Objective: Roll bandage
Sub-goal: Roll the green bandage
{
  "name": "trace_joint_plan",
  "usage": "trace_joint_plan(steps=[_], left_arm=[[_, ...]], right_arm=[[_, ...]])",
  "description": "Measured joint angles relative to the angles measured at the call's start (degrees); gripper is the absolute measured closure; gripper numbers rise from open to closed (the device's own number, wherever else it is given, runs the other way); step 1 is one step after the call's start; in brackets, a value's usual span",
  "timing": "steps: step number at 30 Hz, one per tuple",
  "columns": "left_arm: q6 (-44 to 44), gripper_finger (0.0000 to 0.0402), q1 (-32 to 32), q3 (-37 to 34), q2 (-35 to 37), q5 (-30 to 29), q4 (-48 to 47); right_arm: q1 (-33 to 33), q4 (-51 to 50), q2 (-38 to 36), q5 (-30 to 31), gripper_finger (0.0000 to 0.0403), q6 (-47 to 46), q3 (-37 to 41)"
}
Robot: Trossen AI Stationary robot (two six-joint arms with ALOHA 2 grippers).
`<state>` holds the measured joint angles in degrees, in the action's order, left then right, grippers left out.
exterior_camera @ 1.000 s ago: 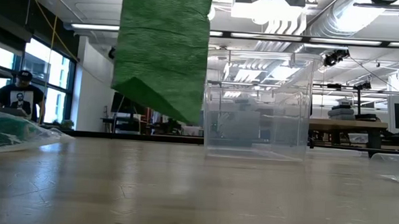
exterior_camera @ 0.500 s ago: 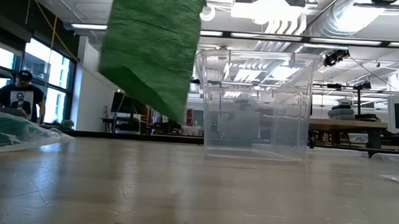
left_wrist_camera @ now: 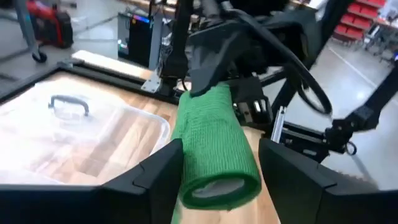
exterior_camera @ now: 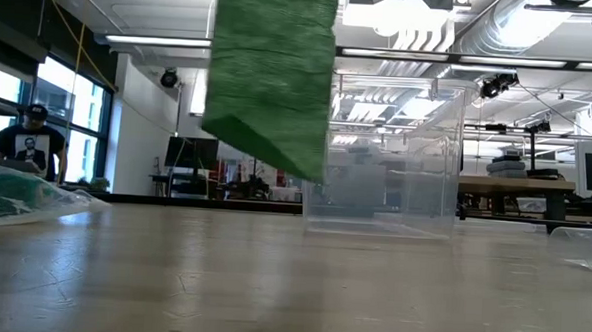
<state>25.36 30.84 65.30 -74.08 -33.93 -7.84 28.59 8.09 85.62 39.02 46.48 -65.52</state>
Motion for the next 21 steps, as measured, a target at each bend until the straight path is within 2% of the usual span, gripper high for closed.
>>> trace_joint_plan(steps=[5,10,16,21], left_arm=[[4.5,0.0193,-3.1,0.0,-0.3,3.2,-1.2],[5.1,0.0194,-4.7,0.0,-0.5,6.5,-1.4],[3.2,0.0194,-5.5,0.0,-1.5,11.1,-1.3],[-0.3,0.0203,-5.3,0.0,-2.0,11.5,-1.0]], right_arm=[[1.6,-0.1,0.0,4.8,0.0322,6.3,0.0],[2.7,-0.1,0.0,7.4,0.0321,9.1,0.0],[2.7,-0.2,0.0,7.5,0.0321,8.2,0.0],[2.8,0.0,0.0,7.4,0.0320,5.6,0.0]])
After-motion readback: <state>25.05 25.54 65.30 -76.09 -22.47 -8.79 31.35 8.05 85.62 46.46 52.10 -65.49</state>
